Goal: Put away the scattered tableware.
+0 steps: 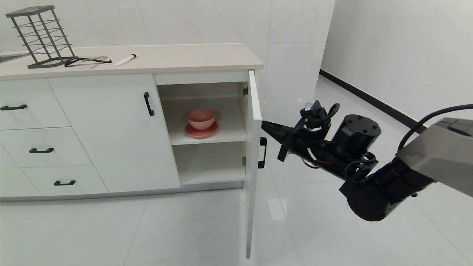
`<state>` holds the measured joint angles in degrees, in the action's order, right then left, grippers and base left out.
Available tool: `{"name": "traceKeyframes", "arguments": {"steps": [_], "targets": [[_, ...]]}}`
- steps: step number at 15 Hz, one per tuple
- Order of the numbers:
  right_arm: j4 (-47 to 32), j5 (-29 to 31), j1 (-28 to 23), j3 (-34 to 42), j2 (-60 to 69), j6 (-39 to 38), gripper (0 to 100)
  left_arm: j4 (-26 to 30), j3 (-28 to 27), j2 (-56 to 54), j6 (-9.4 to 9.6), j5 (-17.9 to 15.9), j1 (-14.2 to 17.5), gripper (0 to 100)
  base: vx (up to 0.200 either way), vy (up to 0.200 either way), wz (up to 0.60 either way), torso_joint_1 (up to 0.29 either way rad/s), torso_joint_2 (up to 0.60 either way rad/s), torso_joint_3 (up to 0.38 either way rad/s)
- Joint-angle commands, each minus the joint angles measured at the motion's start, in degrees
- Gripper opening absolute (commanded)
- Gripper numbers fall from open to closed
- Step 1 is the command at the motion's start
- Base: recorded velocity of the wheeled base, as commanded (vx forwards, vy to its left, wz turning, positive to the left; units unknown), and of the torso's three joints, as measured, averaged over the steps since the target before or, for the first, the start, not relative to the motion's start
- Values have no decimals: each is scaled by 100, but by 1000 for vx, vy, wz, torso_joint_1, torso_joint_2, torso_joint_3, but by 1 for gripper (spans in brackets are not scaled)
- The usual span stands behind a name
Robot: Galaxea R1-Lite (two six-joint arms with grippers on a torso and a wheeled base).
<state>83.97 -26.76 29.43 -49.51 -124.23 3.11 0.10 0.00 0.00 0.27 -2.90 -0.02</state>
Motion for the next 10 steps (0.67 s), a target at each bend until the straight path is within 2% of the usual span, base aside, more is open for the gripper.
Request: {"name": "traceKeyframes", "arguments": {"steps": [1,10], "targets": [[-3,-5,54,-235,-356,-3,0,-1,0,0,0,0,-6,100,0,0,0,0,0,0],[-3,-14,336,-1694,-1279,-3,0,-1,0,0,0,9,2,100,0,0,0,0,0,0]]}}
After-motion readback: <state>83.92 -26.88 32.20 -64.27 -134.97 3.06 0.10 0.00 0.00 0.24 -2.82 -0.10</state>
